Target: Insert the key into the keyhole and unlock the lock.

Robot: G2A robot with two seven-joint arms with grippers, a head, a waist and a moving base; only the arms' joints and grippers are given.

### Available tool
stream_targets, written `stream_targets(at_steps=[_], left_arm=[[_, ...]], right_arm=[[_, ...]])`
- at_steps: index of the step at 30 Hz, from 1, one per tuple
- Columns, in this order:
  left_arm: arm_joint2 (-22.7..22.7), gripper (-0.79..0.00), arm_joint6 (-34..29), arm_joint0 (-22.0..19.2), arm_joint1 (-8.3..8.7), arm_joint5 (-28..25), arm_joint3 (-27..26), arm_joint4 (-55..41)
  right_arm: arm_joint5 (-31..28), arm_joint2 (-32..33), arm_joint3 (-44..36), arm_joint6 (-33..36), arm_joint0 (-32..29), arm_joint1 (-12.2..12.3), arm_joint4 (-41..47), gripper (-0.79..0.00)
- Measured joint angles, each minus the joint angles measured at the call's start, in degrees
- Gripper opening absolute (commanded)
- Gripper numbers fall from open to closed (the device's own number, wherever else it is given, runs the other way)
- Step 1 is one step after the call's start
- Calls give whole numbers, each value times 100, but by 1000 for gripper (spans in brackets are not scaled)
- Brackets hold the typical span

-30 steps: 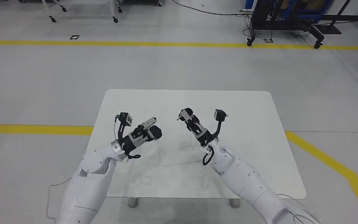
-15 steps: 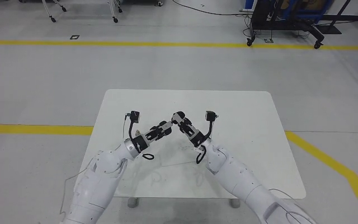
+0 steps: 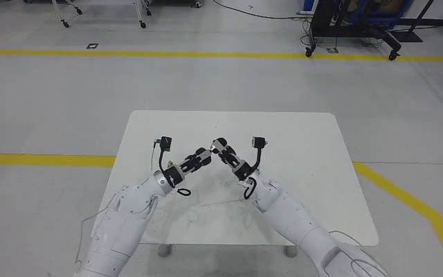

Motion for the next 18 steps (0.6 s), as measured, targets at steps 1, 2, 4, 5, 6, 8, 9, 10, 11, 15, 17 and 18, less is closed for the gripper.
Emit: stream_targets(at_steps=[1, 2, 4, 5, 6, 8, 9, 10, 11, 15, 17, 18], left_arm=[[-2, -665, 9, -9, 1, 0, 13, -1], [-6, -677, 12, -18, 3, 0, 27, -4], [-15, -668, 29, -35, 5, 5, 55, -13], [-17, -646, 36, -41, 6, 8, 64, -14], [-19, -640, 41, -47, 7, 10, 71, -16], [-22, -637, 51, -58, 10, 7, 88, -20], [-23, -637, 57, -62, 11, 3, 94, -10], [-23, -631, 64, -67, 14, -1, 99, 17], [-21, -631, 71, -70, 15, -6, 99, 34], [-11, -625, 80, -74, 18, -21, 107, 30], [-7, -631, 75, -79, 20, -23, 113, 27], [-5, -640, 71, -82, 21, -24, 116, 27]], right_arm=[[-28, 7, 21, 63, 2, -14, 79, -785], [-60, 9, 32, 120, -1, -26, 159, -785], [-129, 16, 72, 286, 7, -50, 354, -785], [-152, 20, 93, 363, 15, -58, 433, -785], [-172, 24, 113, 439, 22, -67, 511, -785], [-202, 32, 153, 608, 37, -87, 681, -785], [-213, 35, 168, 677, 42, -96, 754, -785], [-225, 39, 189, 768, 49, -108, 848, -785], [-231, 42, 204, 837, 54, -117, 919, -785], [-218, 51, 266, 1142, 82, -154, 1222, -785], [-196, 61, 302, 1290, 102, -171, 1348, -785], [-184, 65, 318, 1346, 110, -178, 1391, -785]])
